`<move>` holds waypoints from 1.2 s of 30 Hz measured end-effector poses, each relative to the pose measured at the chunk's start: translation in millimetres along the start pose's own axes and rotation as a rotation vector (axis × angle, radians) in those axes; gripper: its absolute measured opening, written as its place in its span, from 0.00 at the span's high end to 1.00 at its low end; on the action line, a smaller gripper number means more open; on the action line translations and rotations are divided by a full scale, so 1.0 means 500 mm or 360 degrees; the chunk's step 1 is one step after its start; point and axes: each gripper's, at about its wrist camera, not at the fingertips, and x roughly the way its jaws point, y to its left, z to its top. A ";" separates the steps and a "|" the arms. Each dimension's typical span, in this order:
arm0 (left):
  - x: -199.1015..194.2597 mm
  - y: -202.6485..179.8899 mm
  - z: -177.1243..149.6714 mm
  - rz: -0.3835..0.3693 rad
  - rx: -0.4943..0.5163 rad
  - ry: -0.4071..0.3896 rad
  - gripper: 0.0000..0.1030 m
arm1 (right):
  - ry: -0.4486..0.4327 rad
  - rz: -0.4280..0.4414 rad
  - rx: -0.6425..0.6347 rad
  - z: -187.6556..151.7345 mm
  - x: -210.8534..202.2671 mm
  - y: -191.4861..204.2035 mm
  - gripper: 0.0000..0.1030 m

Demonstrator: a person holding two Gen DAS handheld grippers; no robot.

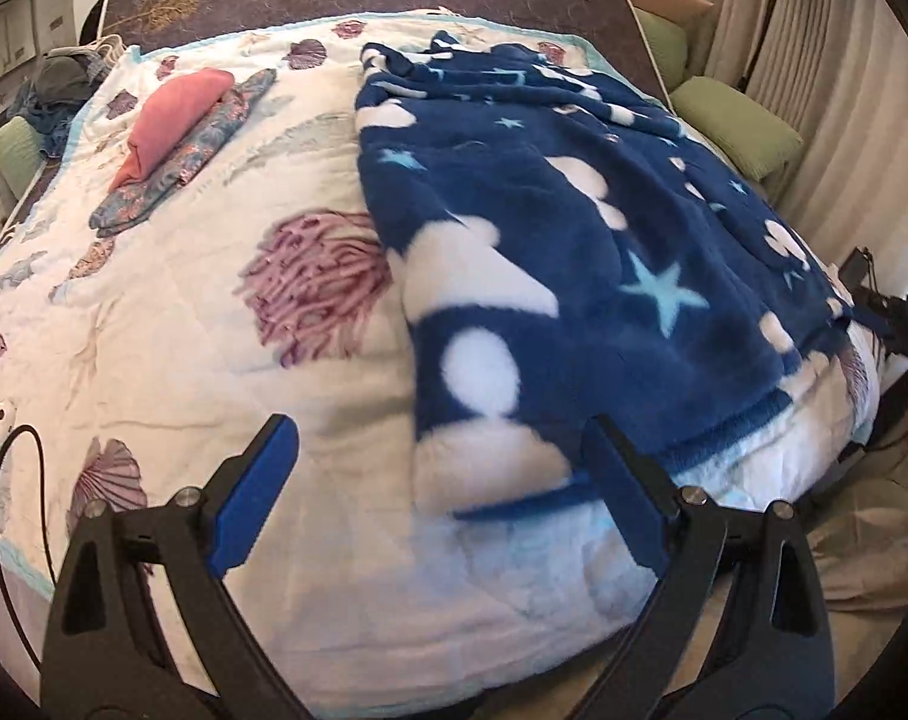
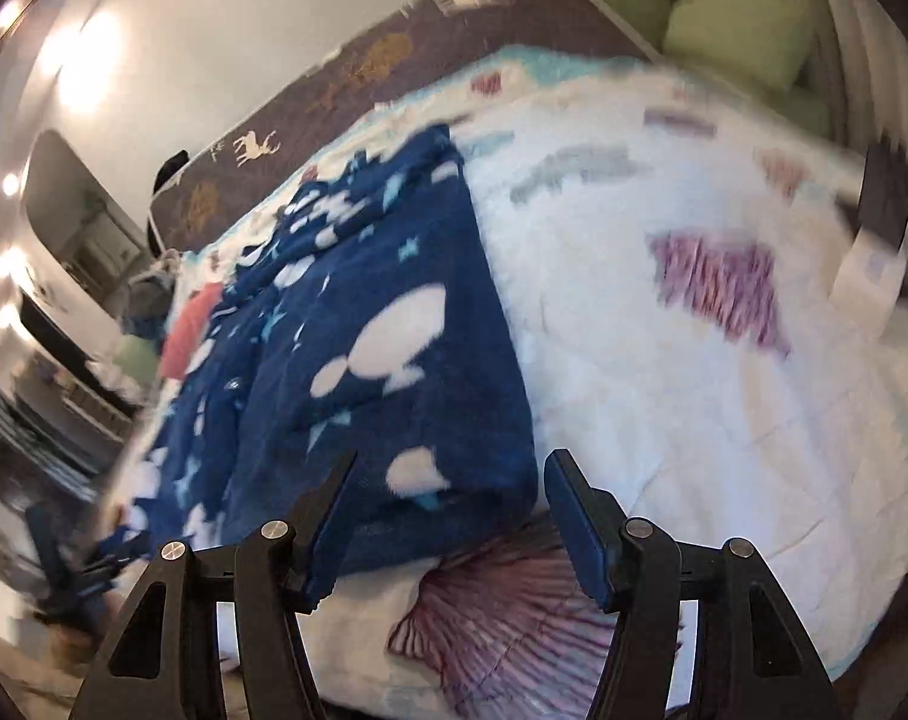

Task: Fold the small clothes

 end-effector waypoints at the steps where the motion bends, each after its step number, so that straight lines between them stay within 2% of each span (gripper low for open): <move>1: -0.001 -0.002 -0.004 0.0004 0.0007 0.0000 0.07 | -0.0033 -0.0054 -0.0090 -0.002 -0.004 0.014 0.39; 4: 0.004 0.000 -0.013 0.0027 0.0004 0.0021 0.07 | -0.0034 -0.0196 -0.0347 -0.017 -0.003 0.054 0.38; 6: 0.005 0.003 -0.020 0.0016 -0.0014 0.0028 0.08 | 0.0002 -0.0276 -0.0439 -0.028 0.006 0.064 0.38; 8: 0.001 0.004 -0.025 0.0009 -0.0019 0.0012 0.12 | 0.0017 -0.0329 -0.0463 -0.035 0.015 0.059 0.38; 10: -0.001 0.002 -0.025 0.0009 -0.0010 -0.0007 0.24 | 0.0018 -0.0337 -0.0458 -0.039 0.017 0.054 0.38; 13: 0.007 0.000 -0.018 0.0012 -0.0006 -0.0010 0.33 | 0.0006 -0.0345 -0.0464 -0.039 0.020 0.054 0.38; 18: 0.002 -0.010 -0.026 0.0013 0.0053 0.0006 0.34 | 0.0042 -0.0436 -0.0582 -0.045 0.033 0.070 0.38; 25: 0.010 -0.004 -0.024 0.0012 0.0013 0.0005 0.34 | -0.0006 -0.0469 -0.0469 -0.037 0.032 0.044 0.38; 29: 0.007 -0.017 -0.026 -0.0013 0.0061 0.0019 0.34 | -0.0071 -0.0525 -0.0475 -0.028 0.040 0.054 0.37; 36: 0.002 -0.017 -0.036 -0.0024 0.0087 0.0051 0.34 | -0.0158 -0.0450 -0.0316 -0.019 0.012 0.028 0.38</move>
